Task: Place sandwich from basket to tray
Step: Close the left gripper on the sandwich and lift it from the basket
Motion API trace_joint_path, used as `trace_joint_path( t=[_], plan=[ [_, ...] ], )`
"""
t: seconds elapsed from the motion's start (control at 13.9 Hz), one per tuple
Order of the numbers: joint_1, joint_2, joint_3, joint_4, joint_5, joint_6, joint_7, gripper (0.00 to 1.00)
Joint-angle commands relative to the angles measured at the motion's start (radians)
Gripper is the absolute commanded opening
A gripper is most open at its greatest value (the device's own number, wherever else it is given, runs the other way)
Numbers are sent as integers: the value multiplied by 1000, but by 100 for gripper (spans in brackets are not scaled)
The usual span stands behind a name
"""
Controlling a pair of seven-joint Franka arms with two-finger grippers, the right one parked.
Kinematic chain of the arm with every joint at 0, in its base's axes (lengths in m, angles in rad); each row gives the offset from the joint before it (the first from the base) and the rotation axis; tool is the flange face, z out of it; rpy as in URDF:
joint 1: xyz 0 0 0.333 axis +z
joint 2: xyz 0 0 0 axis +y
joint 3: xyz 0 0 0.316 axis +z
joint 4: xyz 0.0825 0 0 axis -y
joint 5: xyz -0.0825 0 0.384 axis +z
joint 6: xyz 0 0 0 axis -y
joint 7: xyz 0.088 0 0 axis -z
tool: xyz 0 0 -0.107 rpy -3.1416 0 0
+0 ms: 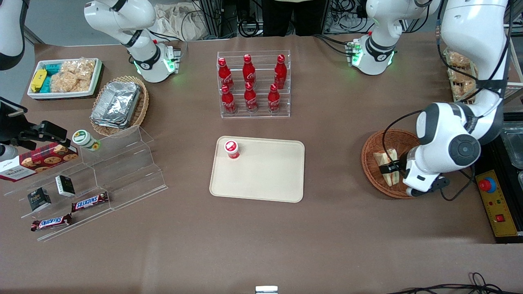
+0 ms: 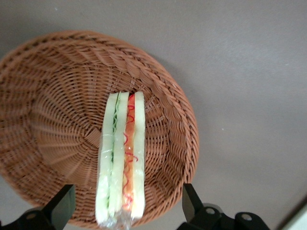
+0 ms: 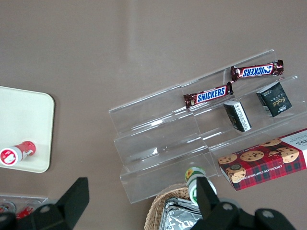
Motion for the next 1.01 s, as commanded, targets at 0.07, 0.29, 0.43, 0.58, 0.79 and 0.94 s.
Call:
trace_joint_path(
  t=[0.07,0.29,0.43,0.58,0.79,0.94],
  plan=[
    [12,-12,-6,-116,-13,135,-25,100],
    [17,-12,-4,-156,-13,175,-25,100],
    [18,-12,-4,-163,-12,178,-23,92],
    [18,-13,-4,-164,-10,175,-23,65],
    [18,-16,-4,-164,-6,170,-19,47],
    [18,-29,-4,-158,-2,163,-6,47]
  ],
)
